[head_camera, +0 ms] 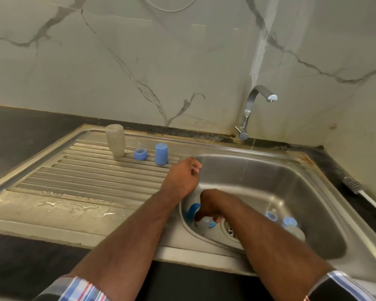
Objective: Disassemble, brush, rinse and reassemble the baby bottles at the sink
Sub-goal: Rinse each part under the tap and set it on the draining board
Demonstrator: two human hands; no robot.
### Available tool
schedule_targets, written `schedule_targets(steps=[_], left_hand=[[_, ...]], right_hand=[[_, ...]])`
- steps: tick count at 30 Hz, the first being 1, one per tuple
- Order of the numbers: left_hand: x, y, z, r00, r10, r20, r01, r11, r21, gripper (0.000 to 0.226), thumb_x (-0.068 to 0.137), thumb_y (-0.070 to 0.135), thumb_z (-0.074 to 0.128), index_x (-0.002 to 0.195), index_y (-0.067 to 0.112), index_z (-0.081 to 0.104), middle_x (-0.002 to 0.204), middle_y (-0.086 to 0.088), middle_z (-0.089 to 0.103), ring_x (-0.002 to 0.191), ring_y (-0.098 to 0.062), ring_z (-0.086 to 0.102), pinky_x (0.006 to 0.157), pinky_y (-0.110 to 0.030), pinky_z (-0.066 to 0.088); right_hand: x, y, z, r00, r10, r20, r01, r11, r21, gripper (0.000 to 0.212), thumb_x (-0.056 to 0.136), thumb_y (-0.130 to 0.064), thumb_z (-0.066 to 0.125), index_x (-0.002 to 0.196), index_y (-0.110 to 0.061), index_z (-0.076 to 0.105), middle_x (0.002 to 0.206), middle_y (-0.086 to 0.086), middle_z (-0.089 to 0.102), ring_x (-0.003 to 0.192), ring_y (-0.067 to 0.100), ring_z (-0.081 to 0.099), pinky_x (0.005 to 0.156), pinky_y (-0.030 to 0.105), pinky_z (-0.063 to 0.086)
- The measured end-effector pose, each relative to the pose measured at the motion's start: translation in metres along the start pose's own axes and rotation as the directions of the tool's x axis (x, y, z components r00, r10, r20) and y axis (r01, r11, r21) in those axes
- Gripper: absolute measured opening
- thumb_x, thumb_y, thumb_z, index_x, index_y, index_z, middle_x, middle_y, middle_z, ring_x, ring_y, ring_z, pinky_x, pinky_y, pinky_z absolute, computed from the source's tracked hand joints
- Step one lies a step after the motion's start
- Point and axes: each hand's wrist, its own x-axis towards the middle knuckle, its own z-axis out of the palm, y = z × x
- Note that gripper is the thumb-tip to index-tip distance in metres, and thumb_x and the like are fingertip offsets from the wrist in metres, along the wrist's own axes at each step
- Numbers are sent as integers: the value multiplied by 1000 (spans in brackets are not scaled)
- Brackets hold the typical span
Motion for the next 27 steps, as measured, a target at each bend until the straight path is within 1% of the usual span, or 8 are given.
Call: schedule_targets(steps=[3, 7, 9, 11, 13, 15, 20, 27], left_hand=[[5, 8, 8, 999, -34, 5, 34, 999, -25, 23, 97, 9, 56, 113, 21, 68, 108, 4, 70, 101, -13, 65, 91, -25, 51], [19, 26, 27, 995, -103, -7, 102, 990, -98, 26, 94, 11, 64, 118, 20, 67, 117, 4, 69, 107, -16, 65, 95, -28, 51], [26, 37, 39, 981, -192, 12, 190, 953, -235, 35, 92, 12, 68, 125, 19, 63, 124, 2, 65, 109, -18, 64, 97, -33, 53], [31, 52, 55, 956, -267, 124, 295, 864, -408, 42, 92, 14, 70, 131, 21, 56, 128, -5, 63, 108, -22, 65, 95, -43, 58], [36, 67, 71, 929, -266, 257, 360, 810, -462, 51, 94, 18, 70, 141, 23, 49, 132, -8, 59, 111, -25, 65, 91, -43, 60], [42, 79, 87, 915, -229, 332, 372, 797, -475, 55, 98, 21, 66, 147, 25, 43, 139, -3, 53, 117, -23, 61, 89, -38, 59], [54, 88, 110, 932, -166, 324, 332, 750, -572, 37, 98, 10, 60, 111, 45, 58, 119, 6, 69, 111, -23, 67, 96, -51, 57], [73, 70, 126, 935, -195, 296, 348, 666, -660, 43, 99, 4, 57, 111, 45, 60, 108, 12, 73, 106, -14, 69, 98, -46, 57]], right_hand=[[-6, 10, -20, 999, -23, 30, 22, 999, 38, 48, 74, -44, 84, 103, -11, 63, 93, 8, 70, 67, 20, 69, 69, 32, 62], [-12, 59, -64, 989, -43, -139, 95, 916, 390, 38, 79, -37, 82, 103, -13, 65, 97, 13, 72, 77, 24, 72, 72, 34, 60], [-5, 84, -75, 954, 56, -296, 165, 727, 666, 33, 80, -27, 80, 106, -17, 63, 105, 15, 68, 92, 30, 71, 75, 37, 62], [5, 105, -79, 917, 154, -369, 274, 430, 860, 33, 81, -13, 74, 110, -19, 60, 113, 17, 66, 94, 28, 68, 72, 36, 60], [15, 120, -79, 896, 212, -390, 352, 197, 915, 37, 82, -3, 69, 115, -15, 60, 117, 16, 66, 96, 26, 67, 75, 37, 59], [26, 130, -78, 885, 240, -399, 387, 100, 917, 47, 81, -2, 72, 124, -15, 58, 117, 11, 67, 102, 27, 67, 81, 39, 58], [42, 136, -76, 852, 265, -451, 420, 169, 892, 52, 73, 9, 74, 118, -14, 59, 109, 8, 69, 100, 25, 68, 79, 37, 59], [58, 140, -77, 797, 216, -564, 490, 315, 813, 58, 68, 5, 82, 118, -14, 59, 99, -6, 66, 93, 11, 64, 86, 33, 57]])
